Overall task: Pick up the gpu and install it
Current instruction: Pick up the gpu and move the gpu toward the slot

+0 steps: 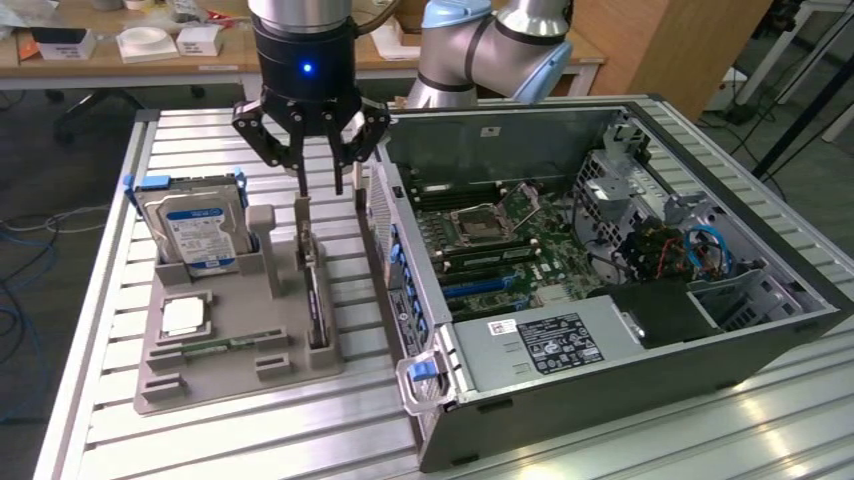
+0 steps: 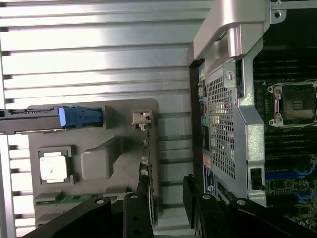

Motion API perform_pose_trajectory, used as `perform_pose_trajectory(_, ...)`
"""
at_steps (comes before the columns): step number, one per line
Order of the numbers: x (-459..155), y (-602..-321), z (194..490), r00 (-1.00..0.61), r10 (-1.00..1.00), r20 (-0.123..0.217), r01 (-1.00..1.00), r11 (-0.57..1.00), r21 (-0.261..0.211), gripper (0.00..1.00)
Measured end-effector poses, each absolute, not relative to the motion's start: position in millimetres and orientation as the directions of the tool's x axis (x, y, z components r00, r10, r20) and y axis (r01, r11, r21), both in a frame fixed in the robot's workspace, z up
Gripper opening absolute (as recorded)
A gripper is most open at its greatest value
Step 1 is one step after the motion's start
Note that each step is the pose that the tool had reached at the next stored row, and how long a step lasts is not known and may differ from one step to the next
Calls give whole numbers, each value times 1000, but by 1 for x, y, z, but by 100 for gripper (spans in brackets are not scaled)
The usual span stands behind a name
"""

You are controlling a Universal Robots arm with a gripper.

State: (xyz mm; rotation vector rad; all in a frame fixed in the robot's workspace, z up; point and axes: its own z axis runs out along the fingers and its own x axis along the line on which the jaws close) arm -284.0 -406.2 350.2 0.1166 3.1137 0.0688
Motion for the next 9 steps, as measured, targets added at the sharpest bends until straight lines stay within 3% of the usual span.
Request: perform_pose_trajectory(9,-284,-406,344,-997,75,-23,74,996,45,41)
